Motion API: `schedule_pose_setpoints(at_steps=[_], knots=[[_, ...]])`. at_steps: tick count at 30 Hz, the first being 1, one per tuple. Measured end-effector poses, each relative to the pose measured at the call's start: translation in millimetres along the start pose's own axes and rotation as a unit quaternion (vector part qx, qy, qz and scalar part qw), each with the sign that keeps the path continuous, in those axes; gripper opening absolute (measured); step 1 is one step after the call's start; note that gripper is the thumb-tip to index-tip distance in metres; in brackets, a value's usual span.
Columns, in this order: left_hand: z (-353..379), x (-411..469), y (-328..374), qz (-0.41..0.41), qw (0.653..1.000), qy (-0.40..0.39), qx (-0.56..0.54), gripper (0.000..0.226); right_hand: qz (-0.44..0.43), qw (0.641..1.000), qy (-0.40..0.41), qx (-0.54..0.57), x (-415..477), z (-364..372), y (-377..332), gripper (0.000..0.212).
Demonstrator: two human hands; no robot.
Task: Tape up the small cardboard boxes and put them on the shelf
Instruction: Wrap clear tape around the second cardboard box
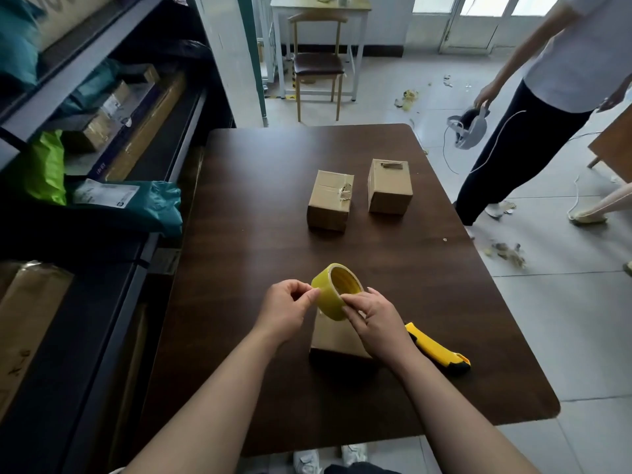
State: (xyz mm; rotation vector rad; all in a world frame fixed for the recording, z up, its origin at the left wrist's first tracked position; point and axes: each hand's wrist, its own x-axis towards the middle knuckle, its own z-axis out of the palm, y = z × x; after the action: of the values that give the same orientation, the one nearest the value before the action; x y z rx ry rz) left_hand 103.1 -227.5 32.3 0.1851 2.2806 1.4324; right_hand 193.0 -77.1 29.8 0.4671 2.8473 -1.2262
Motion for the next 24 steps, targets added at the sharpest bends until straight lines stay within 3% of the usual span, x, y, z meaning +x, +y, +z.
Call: schedule_pose_setpoints(at_steps=[6, 8, 15, 21, 24], knots=[[-3.5, -0.4, -2.8, 0.038, 0.999, -0.002, -0.039, 0.006, -0.017, 1.0, 0.012, 0.001, 2.5, 1.2, 0.7, 0.03], [-6.0, 2.1, -4.0, 0.013, 0.996, -0.019, -0.084, 0.019, -0.024, 1.0, 0.012, -0.005, 2.6, 1.9, 1.3, 0.03], [-5.6, 8.8, -3.8, -0.013, 0.998, -0.029, -0.055, 0.009, -0.064, 0.996, 0.001, -0.064, 3.5, 2.9, 1.0, 0.03], [-1.2, 7.5, -2.6, 0.041, 0.999, 0.002, -0.032, 0.01, -0.082, 0.991, -0.021, -0.098, 9.2, -4.5, 1.5, 0.026], [2.4, 9.9, -2.2, 0.066, 0.997, 0.019, -0.018, 0.011, -0.053, 0.996, -0.039, -0.06, 11.4, -9.2, 2.4, 0.016]])
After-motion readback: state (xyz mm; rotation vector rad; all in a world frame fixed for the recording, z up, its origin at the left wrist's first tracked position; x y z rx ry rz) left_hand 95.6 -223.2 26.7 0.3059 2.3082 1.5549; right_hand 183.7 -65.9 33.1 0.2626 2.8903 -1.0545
